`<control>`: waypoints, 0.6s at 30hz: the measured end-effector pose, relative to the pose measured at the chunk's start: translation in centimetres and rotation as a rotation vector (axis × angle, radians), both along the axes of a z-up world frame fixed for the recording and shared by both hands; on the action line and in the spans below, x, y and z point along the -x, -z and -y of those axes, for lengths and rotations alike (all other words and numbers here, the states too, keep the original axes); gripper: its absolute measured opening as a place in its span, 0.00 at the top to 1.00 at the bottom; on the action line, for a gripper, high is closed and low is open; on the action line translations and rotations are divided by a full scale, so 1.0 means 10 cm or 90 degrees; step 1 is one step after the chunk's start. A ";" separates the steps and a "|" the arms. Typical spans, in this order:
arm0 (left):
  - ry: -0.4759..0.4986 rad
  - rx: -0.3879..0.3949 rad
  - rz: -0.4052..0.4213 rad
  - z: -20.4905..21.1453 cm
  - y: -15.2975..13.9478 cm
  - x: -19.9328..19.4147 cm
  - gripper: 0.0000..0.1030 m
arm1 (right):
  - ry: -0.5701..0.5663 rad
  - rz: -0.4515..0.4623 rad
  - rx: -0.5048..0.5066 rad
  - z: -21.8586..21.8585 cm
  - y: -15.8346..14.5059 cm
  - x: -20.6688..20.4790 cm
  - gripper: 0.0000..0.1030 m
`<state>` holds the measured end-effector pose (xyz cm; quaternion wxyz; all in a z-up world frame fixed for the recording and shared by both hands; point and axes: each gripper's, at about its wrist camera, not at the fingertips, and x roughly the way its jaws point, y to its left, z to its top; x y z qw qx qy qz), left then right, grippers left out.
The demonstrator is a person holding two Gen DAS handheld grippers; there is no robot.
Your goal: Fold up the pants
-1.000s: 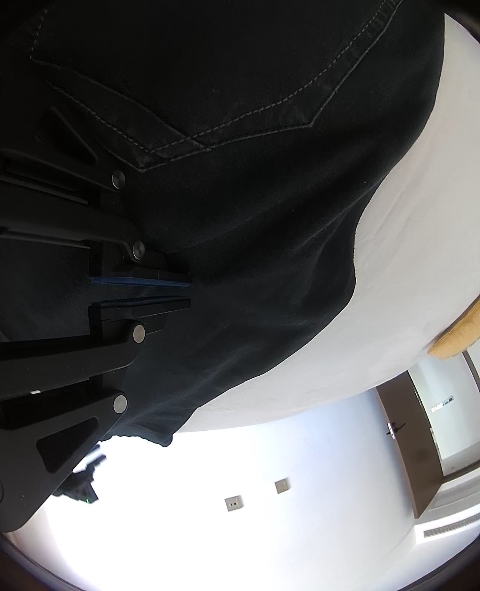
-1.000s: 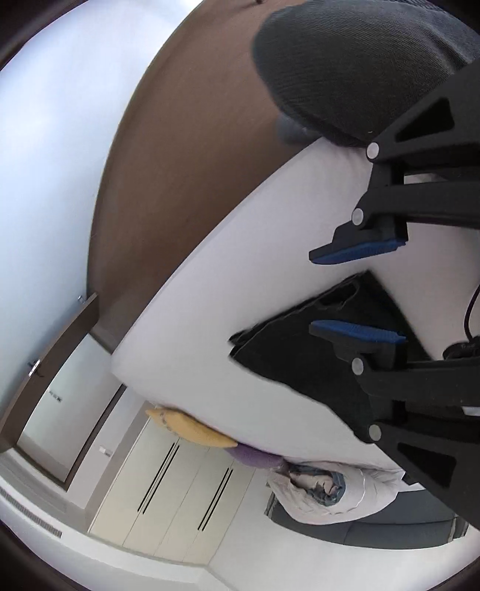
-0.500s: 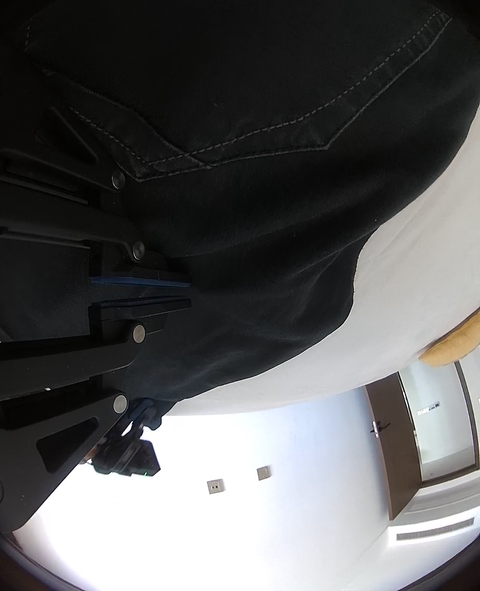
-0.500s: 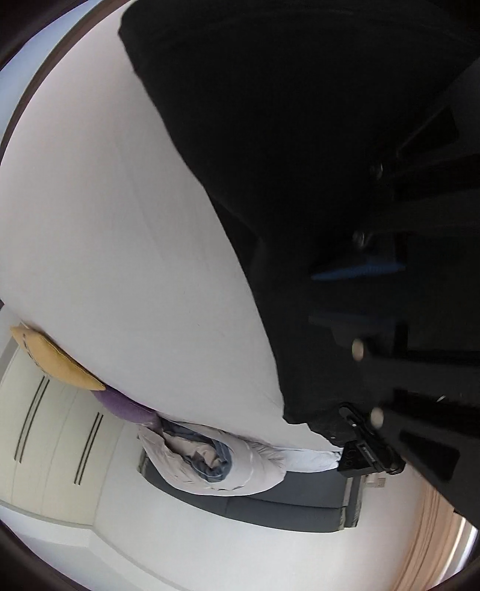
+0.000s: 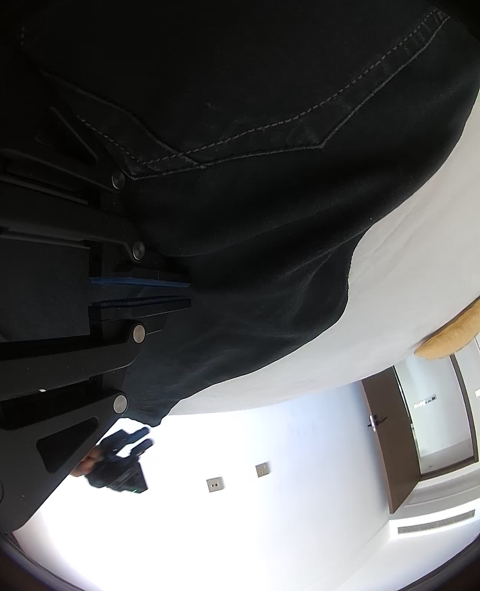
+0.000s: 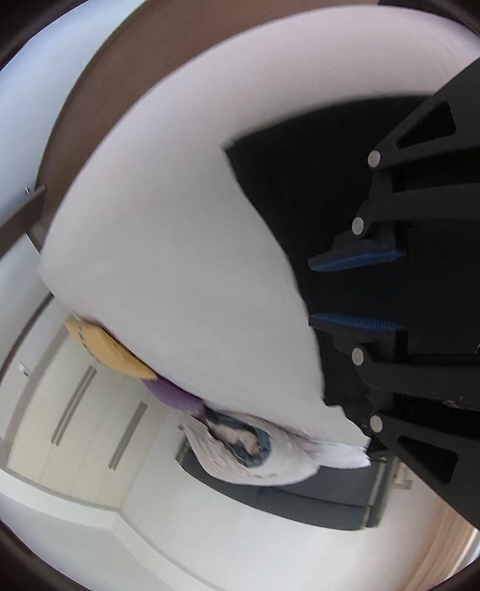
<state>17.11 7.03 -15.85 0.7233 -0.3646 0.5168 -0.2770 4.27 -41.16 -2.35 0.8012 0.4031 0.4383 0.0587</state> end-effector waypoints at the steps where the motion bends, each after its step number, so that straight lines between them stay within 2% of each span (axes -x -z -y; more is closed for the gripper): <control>1: 0.000 -0.001 0.000 0.01 0.00 0.00 0.94 | -0.031 0.002 -0.013 -0.16 0.01 0.06 0.65; 4: -0.001 -0.003 0.001 0.03 -0.01 0.02 0.94 | -0.078 -0.038 -0.032 -0.48 0.28 0.34 0.62; 5: -0.001 -0.005 0.001 0.05 -0.03 0.02 0.94 | -0.069 -0.063 -0.022 -0.47 0.39 0.42 0.69; 6: -0.001 -0.007 0.000 0.06 -0.04 0.02 0.94 | -0.048 -0.073 -0.026 -0.37 0.49 0.53 0.97; 7: -0.001 -0.012 -0.001 0.07 -0.06 0.02 0.94 | -0.017 -0.081 -0.029 -0.25 0.53 0.62 1.00; 9: 0.003 -0.037 0.000 0.10 -0.13 0.03 0.94 | 0.063 -0.077 -0.019 0.09 0.47 0.82 1.00; 11: 0.012 -0.097 0.021 0.20 -0.31 0.03 0.94 | 0.113 -0.079 0.036 0.33 0.32 0.91 1.00; 12: 0.023 -0.109 0.040 0.28 -0.41 0.02 0.94 | 0.131 -0.080 0.062 0.41 0.22 0.93 0.98; 13: 0.042 -0.108 0.061 0.37 -0.52 0.00 0.94 | 0.144 -0.072 0.071 0.46 0.13 0.95 0.92; 16: 0.118 -0.101 0.113 0.73 -0.76 -0.14 0.94 | 0.112 -0.023 0.046 0.41 -0.07 0.86 0.91; 18: 0.171 -0.137 0.110 0.96 -0.72 -0.29 0.94 | 0.066 -0.014 0.035 0.25 -0.08 0.74 0.90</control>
